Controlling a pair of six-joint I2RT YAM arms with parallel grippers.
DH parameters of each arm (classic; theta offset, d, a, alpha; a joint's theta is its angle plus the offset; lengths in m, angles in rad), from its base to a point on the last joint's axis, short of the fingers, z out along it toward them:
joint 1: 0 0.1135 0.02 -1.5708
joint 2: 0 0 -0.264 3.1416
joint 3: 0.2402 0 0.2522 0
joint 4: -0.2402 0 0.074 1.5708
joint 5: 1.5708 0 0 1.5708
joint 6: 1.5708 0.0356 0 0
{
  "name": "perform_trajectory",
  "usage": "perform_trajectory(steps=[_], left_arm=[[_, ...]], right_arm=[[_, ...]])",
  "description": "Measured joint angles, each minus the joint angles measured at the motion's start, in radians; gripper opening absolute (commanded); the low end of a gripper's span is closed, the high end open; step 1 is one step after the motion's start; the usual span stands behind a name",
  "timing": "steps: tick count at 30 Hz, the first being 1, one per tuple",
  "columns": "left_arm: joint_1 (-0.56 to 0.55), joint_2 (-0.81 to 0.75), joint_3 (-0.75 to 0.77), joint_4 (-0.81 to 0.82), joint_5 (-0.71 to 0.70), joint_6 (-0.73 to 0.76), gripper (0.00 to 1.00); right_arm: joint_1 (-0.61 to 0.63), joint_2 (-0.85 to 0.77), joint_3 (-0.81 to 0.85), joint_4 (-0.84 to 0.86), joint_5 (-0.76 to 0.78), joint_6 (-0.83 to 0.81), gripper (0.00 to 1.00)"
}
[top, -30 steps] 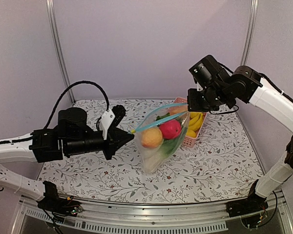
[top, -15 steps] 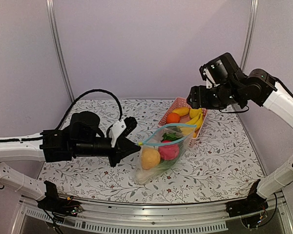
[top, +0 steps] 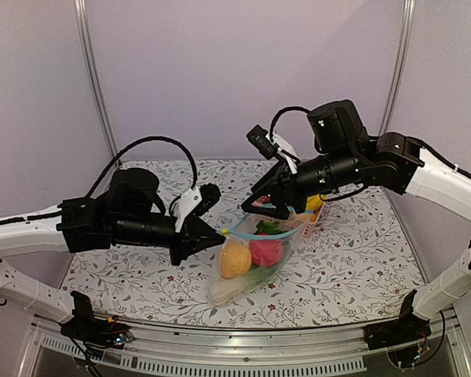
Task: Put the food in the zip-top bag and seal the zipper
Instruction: Zip the zipper on the zipper food storage bag.
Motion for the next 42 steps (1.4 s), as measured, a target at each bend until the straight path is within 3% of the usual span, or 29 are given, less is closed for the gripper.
perform_trajectory(steps=[8,25,42], left_arm=[[0.036,0.014,0.055,-0.087,0.074,0.016,0.0],[0.064,0.021,0.067,-0.132,0.127,0.031,0.0],[0.073,0.021,0.067,-0.136,0.147,0.031,0.0]], right_arm=[[0.014,-0.001,-0.183,0.222,-0.17,-0.135,0.59],[0.058,0.061,-0.206,0.338,-0.22,-0.242,0.49],[0.062,0.126,-0.206,0.352,-0.22,-0.266,0.21]])
